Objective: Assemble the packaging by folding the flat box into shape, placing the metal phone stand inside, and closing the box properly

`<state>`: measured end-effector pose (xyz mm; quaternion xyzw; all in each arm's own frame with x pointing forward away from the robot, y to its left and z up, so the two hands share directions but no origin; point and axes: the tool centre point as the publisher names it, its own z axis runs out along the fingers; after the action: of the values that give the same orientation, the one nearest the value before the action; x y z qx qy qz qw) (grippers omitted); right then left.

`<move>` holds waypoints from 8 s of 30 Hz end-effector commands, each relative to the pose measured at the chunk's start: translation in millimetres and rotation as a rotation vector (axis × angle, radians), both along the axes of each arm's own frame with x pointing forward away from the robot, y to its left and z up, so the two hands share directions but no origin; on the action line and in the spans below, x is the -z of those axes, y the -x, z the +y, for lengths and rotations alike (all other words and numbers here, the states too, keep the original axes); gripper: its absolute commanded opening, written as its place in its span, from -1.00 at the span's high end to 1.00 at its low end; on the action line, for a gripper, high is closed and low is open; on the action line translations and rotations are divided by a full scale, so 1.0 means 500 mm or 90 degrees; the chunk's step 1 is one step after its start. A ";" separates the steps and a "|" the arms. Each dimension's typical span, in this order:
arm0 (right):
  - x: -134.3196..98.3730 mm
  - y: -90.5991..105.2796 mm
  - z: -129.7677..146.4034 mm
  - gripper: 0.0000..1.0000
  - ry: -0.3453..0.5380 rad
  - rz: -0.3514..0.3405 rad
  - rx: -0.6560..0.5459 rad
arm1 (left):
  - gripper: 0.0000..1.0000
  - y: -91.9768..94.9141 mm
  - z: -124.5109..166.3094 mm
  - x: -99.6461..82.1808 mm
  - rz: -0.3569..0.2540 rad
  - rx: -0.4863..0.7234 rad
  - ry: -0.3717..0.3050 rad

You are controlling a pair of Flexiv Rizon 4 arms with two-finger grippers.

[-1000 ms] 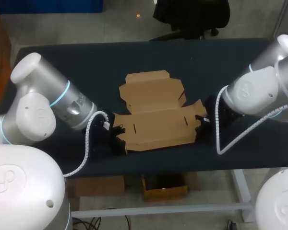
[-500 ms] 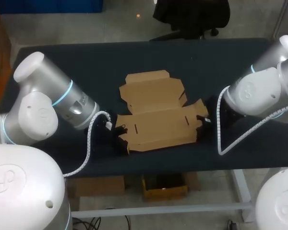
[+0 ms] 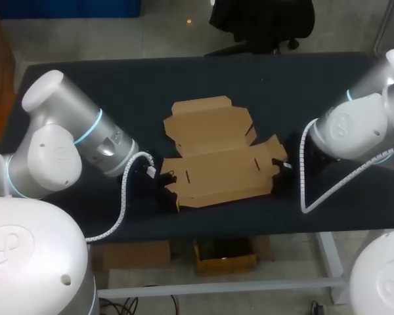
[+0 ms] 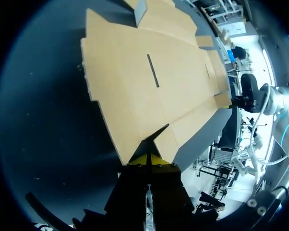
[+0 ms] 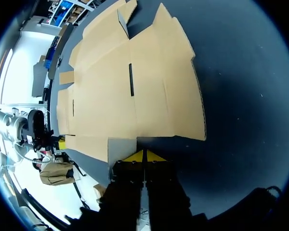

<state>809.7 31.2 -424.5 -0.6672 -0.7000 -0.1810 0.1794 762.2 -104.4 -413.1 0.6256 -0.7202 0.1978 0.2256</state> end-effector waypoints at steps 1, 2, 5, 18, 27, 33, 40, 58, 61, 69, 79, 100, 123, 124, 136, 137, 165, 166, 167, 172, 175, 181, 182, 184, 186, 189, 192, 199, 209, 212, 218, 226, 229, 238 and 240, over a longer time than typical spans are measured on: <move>-0.005 0.005 -0.003 1.00 0.002 -0.002 0.002 | 1.00 -0.005 -0.007 0.004 0.003 0.002 -0.005; -0.005 0.006 -0.003 1.00 0.002 -0.001 0.002 | 1.00 -0.004 -0.006 0.002 0.002 0.002 -0.005; -0.004 0.007 -0.008 1.00 0.004 0.000 0.004 | 1.00 -0.004 -0.007 -0.003 -0.002 0.001 0.003; -0.009 0.012 -0.020 1.00 0.008 -0.002 0.012 | 1.00 -0.002 -0.028 -0.004 -0.007 0.015 -0.002; -0.011 0.016 -0.036 1.00 0.008 -0.004 0.021 | 1.00 -0.003 -0.039 -0.004 -0.007 0.022 -0.001; -0.016 0.019 -0.044 1.00 0.008 -0.008 0.026 | 1.00 -0.001 -0.054 -0.006 -0.009 0.033 0.000; -0.015 0.022 -0.052 1.00 0.011 -0.007 0.031 | 1.00 0.002 -0.052 -0.005 -0.014 0.021 -0.012; -0.041 0.063 -0.130 1.00 0.017 -0.011 0.080 | 1.00 0.029 0.090 -0.036 -0.040 -0.094 -0.048; -0.052 0.066 -0.137 1.00 0.021 -0.015 0.080 | 1.00 0.030 0.106 -0.045 -0.046 -0.104 -0.050; -0.074 0.071 -0.152 1.00 0.013 -0.028 0.059 | 1.00 0.028 0.125 -0.052 -0.054 -0.124 -0.059; -0.093 0.069 -0.197 1.00 0.015 -0.029 0.053 | 1.00 0.025 0.133 -0.071 -0.067 -0.138 -0.064; -0.126 0.081 -0.253 0.34 0.038 -0.037 0.060 | -0.88 0.003 0.125 -0.095 -0.073 -0.137 -0.050; -0.140 0.085 -0.282 -1.00 0.027 -0.056 0.038 | -1.00 -0.033 0.105 -0.107 -0.119 -0.113 -0.030; -0.140 0.085 -0.282 -1.00 0.027 -0.056 0.038 | -1.00 -0.037 0.105 -0.106 -0.119 -0.112 -0.027; -0.140 0.085 -0.282 -1.00 0.027 -0.056 0.038 | -0.86 -0.088 0.071 -0.077 -0.095 -0.106 0.045; -0.140 0.085 -0.282 -1.00 0.027 -0.056 0.038 | -0.79 -0.093 0.068 -0.073 -0.094 -0.107 0.052; -0.140 0.085 -0.282 -1.00 0.027 -0.056 0.038 | 0.31 -0.178 0.037 -0.032 -0.067 -0.128 0.112; -0.140 0.085 -0.282 -1.00 0.027 -0.056 0.038 | 0.33 -0.179 0.037 -0.031 -0.065 -0.128 0.112; -0.140 0.085 -0.282 -1.00 0.027 -0.056 0.038 | 0.40 -0.180 0.037 -0.030 -0.064 -0.129 0.112; -0.140 0.085 -0.282 -1.00 0.027 -0.056 0.038 | 1.00 -0.187 0.037 -0.025 -0.058 -0.133 0.106; -0.140 0.085 -0.282 -1.00 0.027 -0.056 0.038 | 1.00 -0.191 0.038 -0.026 -0.056 -0.135 0.098; -0.140 0.085 -0.282 -1.00 0.027 -0.056 0.038 | 1.00 -0.195 0.049 -0.039 -0.057 -0.117 0.071; -0.140 0.085 -0.282 -1.00 0.027 -0.056 0.038 | 1.00 -0.196 0.050 -0.041 -0.056 -0.113 0.070; -0.140 0.085 -0.282 -1.00 0.027 -0.056 0.038 | 1.00 -0.199 0.055 -0.047 -0.060 -0.112 0.057; -0.140 0.085 -0.282 -1.00 0.027 -0.056 0.038 | 1.00 -0.202 0.061 -0.054 -0.064 -0.109 0.052; -0.140 0.085 -0.282 -1.00 0.027 -0.056 0.038 | 1.00 -0.204 0.072 -0.065 -0.070 -0.107 0.043; -0.140 0.085 -0.282 -1.00 0.027 -0.056 0.038 | 1.00 -0.206 0.077 -0.070 -0.074 -0.102 0.034; -0.140 0.085 -0.282 -1.00 0.027 -0.056 0.038 | 1.00 -0.219 0.084 -0.070 -0.065 -0.086 0.007; -0.140 0.085 -0.282 -1.00 0.027 -0.056 0.038 | 1.00 -0.228 0.102 -0.066 -0.055 -0.072 0.015; -0.140 0.085 -0.282 -1.00 0.027 -0.056 0.038 | 1.00 -0.230 0.104 -0.061 -0.052 -0.071 0.015; -0.140 0.085 -0.282 -1.00 0.027 -0.056 0.038 | 1.00 -0.234 0.110 -0.057 -0.042 -0.068 0.024; -0.140 0.085 -0.282 -1.00 0.027 -0.056 0.038 | 1.00 -0.228 0.107 -0.055 -0.044 -0.065 0.028; -0.140 0.085 -0.282 -1.00 0.027 -0.056 0.038 | 0.37 -0.225 0.105 -0.054 -0.044 -0.065 0.030; -0.140 0.085 -0.282 -1.00 0.027 -0.056 0.038 | -1.00 -0.210 0.114 -0.066 -0.057 -0.079 0.027; -0.140 0.085 -0.282 -1.00 0.027 -0.056 0.038 | -1.00 -0.206 0.118 -0.071 -0.060 -0.082 0.028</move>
<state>768.3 -107.3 -356.5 -0.6843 -0.6904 -0.1988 0.1245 874.0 -48.8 -383.5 0.6529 -0.6859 0.2532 0.1979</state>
